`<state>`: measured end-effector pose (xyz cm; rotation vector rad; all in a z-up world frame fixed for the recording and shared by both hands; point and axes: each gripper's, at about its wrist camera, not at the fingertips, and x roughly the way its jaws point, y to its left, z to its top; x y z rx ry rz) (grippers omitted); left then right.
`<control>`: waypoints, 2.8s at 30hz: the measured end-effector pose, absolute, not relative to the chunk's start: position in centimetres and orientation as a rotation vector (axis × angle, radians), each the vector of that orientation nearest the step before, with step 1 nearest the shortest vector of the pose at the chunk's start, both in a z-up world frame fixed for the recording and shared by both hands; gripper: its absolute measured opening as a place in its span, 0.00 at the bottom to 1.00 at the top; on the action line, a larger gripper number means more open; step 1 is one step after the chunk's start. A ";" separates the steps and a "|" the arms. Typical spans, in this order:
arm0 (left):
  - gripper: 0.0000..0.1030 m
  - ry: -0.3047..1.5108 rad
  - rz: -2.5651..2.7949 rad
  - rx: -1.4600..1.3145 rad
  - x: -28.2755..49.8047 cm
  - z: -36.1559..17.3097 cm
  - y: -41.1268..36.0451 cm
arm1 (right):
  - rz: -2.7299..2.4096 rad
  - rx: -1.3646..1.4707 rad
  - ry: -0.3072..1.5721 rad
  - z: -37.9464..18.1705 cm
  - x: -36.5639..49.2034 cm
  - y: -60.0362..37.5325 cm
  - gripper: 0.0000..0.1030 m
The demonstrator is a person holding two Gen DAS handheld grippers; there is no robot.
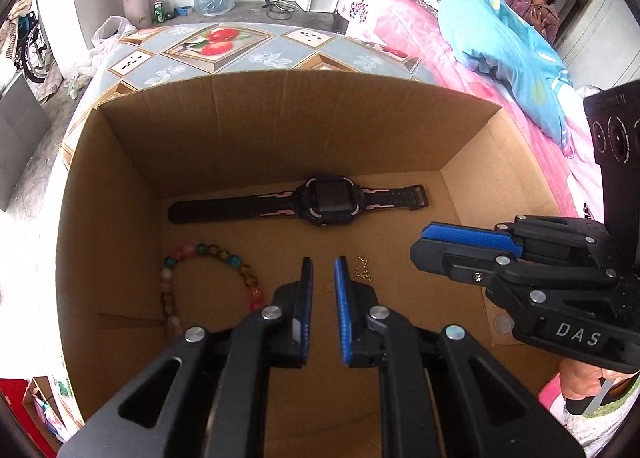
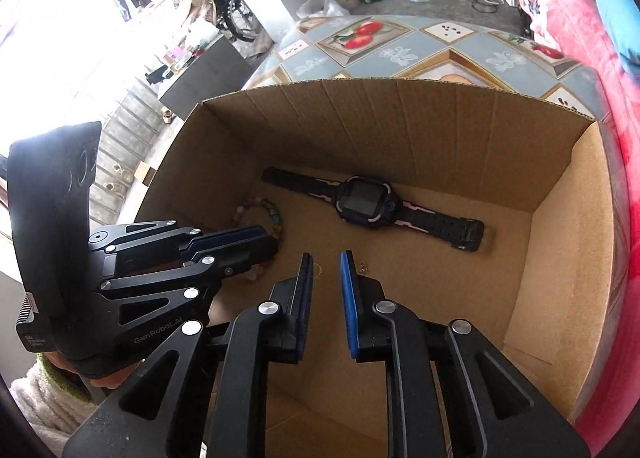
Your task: Organize jewelry
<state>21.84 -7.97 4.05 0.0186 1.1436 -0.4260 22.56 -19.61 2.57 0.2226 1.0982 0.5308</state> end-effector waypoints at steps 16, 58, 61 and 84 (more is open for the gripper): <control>0.10 0.954 -0.461 0.008 17.3 7.1 -6.0 | 0.603 0.315 0.879 5.9 18.1 -22.2 0.15; 0.17 0.744 -0.360 0.329 5.0 -3.9 -8.6 | 0.697 0.552 1.012 -5.1 6.3 -20.1 0.31; 0.17 0.749 -0.352 0.341 5.2 -4.0 -8.9 | 0.705 0.542 1.011 -4.7 6.3 -19.6 0.31; 0.12 0.770 -0.508 0.250 4.0 -2.8 -7.1 | 0.704 0.550 1.010 -5.5 6.6 -18.2 0.31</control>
